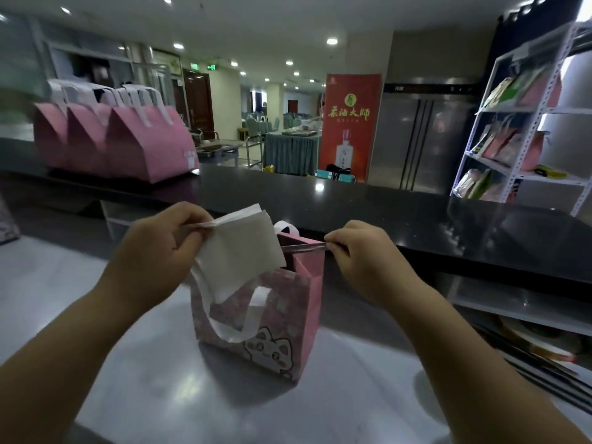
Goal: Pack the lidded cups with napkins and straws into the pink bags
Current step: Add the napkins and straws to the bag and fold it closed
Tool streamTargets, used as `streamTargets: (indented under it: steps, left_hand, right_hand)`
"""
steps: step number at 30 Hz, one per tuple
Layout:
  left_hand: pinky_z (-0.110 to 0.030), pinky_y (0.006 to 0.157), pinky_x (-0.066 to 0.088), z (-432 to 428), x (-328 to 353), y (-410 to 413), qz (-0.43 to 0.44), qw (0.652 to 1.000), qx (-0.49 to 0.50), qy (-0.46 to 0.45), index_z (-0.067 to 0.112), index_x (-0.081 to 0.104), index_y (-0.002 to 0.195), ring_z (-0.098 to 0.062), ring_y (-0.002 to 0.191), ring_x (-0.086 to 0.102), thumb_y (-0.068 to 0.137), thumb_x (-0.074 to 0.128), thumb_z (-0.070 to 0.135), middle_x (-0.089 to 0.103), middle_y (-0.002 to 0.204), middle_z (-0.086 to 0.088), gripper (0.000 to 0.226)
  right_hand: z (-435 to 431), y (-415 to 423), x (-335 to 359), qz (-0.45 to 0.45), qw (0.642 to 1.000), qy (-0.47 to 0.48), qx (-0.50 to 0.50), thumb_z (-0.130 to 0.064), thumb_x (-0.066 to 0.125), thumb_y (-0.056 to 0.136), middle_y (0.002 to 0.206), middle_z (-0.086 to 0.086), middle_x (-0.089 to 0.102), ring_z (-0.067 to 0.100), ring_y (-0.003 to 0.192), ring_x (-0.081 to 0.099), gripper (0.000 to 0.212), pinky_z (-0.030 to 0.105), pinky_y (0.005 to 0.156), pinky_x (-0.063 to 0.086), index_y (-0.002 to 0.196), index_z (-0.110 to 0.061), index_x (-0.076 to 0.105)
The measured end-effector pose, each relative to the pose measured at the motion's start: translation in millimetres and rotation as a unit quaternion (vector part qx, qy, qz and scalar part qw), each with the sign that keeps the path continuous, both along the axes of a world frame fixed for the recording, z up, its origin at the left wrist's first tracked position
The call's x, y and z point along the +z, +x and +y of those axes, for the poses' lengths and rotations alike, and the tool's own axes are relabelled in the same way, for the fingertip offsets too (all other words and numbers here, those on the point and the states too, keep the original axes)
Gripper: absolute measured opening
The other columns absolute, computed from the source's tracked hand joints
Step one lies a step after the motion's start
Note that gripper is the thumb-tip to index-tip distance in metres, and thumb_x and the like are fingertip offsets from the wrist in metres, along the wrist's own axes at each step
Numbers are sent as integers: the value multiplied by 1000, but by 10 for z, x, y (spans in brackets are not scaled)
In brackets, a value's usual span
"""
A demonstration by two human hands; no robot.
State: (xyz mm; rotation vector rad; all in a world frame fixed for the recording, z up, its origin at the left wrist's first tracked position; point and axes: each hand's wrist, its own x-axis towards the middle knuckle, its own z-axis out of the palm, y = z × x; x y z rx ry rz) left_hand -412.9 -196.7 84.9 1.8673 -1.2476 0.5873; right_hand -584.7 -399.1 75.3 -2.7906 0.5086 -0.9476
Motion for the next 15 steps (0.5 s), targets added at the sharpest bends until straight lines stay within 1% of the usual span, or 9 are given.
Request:
streamTargets:
  steps: [1, 3, 5, 7, 9, 11, 13, 15]
  left_hand:
    - [-14, 59, 36, -26, 14, 120, -2, 1000, 3, -5, 19, 64, 88, 1, 70, 55, 83, 60, 4, 62, 77, 4, 16]
    - [-12, 59, 36, -111, 48, 346, -3, 1000, 8, -13, 20, 64, 88, 2, 70, 55, 83, 60, 5, 61, 77, 6, 16]
    - [-9, 59, 38, -217, 83, 556, 0, 1000, 9, -18, 20, 64, 88, 3, 71, 55, 83, 61, 5, 60, 76, 9, 16]
    - [-4, 62, 39, -324, 90, 737, 2, 1000, 1, -23, 19, 64, 87, 5, 72, 56, 82, 62, 4, 61, 76, 8, 17]
    - [-2, 63, 39, -420, 66, 879, -3, 1000, -11, -23, 18, 64, 88, 6, 72, 56, 82, 62, 3, 62, 78, 6, 17]
    - [-3, 60, 40, -514, 32, 989, -8, 999, -27, -23, 17, 64, 88, 6, 72, 56, 82, 61, 4, 62, 78, 7, 15]
    - [-2, 62, 40, -609, -3, 1094, -2, 999, -51, -18, 17, 63, 89, 4, 74, 58, 84, 60, 4, 60, 76, 11, 14]
    - [-4, 63, 41, -701, -39, 1199, 14, 997, -75, -5, 18, 63, 89, 3, 81, 57, 84, 60, 5, 58, 78, 17, 15]
  right_hand:
    - [-23, 142, 13, 12, 1000, -9, 2, -15, 49, 95, 93, 10, 60, 23, 83, 55, 23, 39, 76, 48, 102, -5, 70]
    - [-68, 410, 29, 32, 999, -27, 6, -14, 47, 96, 92, 8, 60, 22, 82, 55, 22, 36, 74, 48, 101, -5, 67]
    - [-110, 660, 27, 49, 998, -42, 15, -11, 47, 95, 88, 5, 59, 20, 77, 53, 14, 30, 67, 45, 98, -9, 61]
    - [-160, 874, 4, 76, 995, -59, 23, -10, 49, 93, 82, 4, 56, 20, 72, 50, 7, 28, 60, 40, 90, -12, 54]
    - [-228, 1058, -42, 101, 992, -76, 22, -9, 49, 91, 79, 4, 53, 21, 70, 48, 8, 29, 57, 37, 85, -13, 51]
    - [-300, 1219, -110, 122, 989, -84, 6, -9, 50, 90, 82, 4, 53, 22, 73, 49, 7, 32, 59, 41, 85, -12, 53]
    - [-345, 1351, -182, 154, 985, -77, -19, -15, 52, 91, 84, 4, 50, 24, 78, 50, 8, 31, 61, 41, 90, -11, 58]
    - [-361, 1438, -244, 183, 980, -61, -44, -29, 56, 91, 86, 2, 45, 25, 83, 50, 17, 30, 62, 36, 94, -13, 61]
